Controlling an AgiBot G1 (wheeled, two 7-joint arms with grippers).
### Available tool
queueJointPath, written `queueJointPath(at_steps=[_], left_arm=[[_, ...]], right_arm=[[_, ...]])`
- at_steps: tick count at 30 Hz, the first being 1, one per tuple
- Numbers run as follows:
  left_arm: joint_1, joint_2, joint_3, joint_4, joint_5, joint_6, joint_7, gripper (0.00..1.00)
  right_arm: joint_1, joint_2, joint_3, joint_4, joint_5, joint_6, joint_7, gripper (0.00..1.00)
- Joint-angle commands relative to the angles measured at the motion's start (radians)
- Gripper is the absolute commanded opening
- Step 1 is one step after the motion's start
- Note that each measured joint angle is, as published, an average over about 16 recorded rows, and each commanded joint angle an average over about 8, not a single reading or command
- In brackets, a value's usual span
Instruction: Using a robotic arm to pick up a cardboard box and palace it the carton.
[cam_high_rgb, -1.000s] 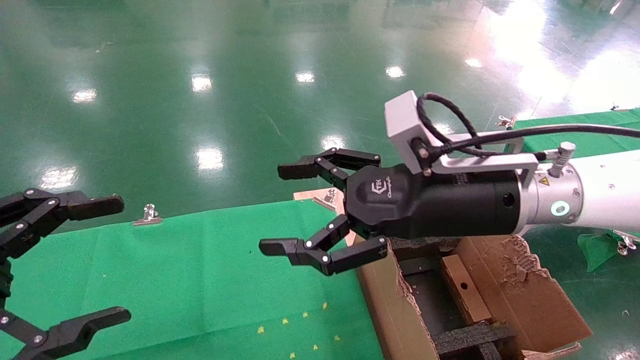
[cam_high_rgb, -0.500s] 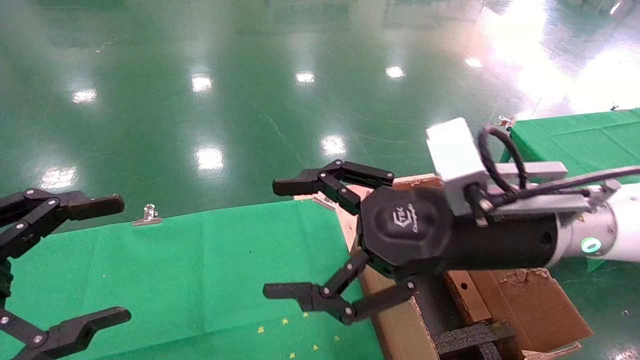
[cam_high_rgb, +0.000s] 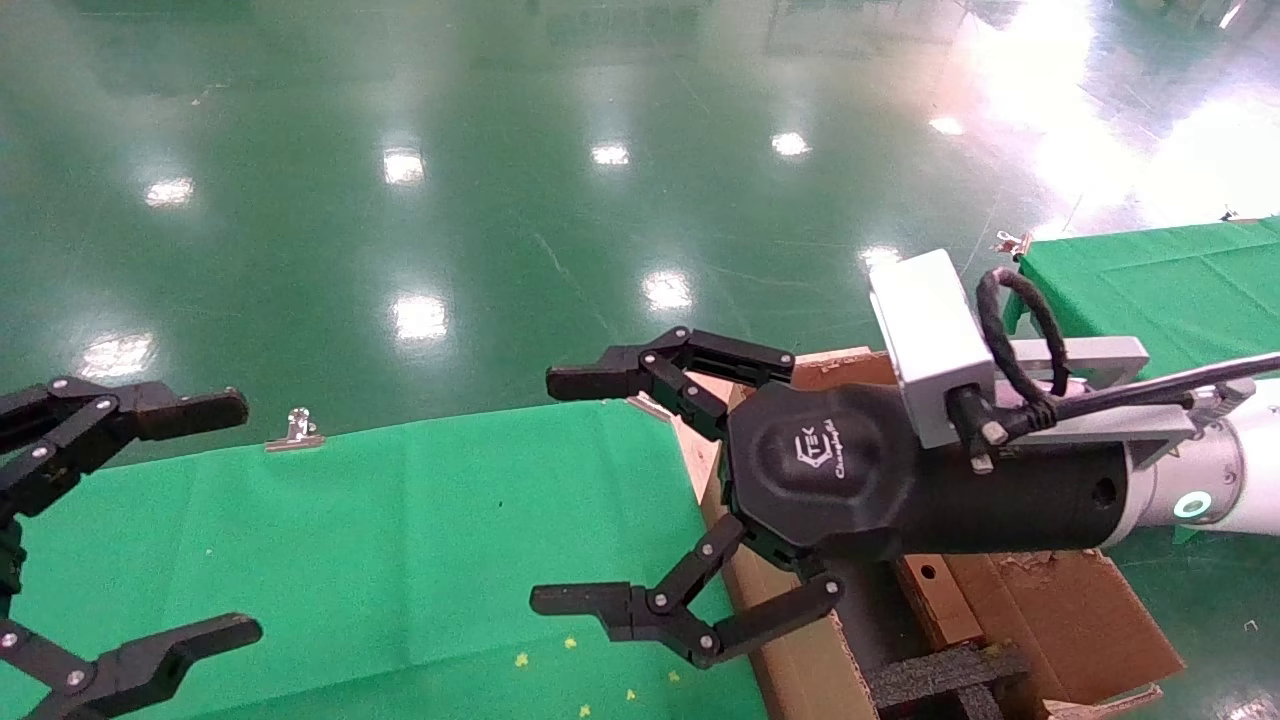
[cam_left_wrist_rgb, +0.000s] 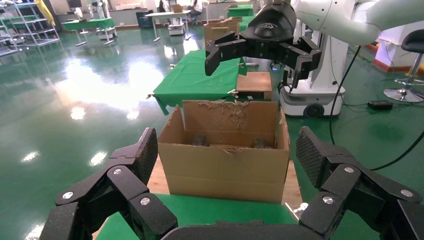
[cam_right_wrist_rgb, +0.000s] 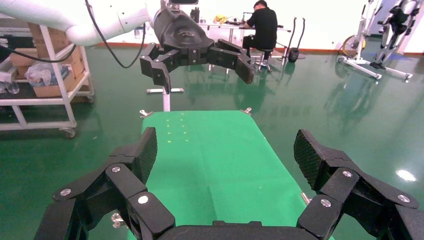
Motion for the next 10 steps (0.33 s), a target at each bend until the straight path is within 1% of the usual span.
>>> queueJointPath(at_steps=[1,10], left_arm=[[0.0,0.0,0.0,0.0,0.0,0.0,0.0,1.0],[0.0,0.0,0.0,0.0,0.0,0.0,0.0,1.0]], right_arm=[[0.004,0.001,-0.006,0.0,0.0,0.003,0.001,1.0],[0.011,0.003,-0.017,-0.001,0.0,0.008,0.003,1.0]])
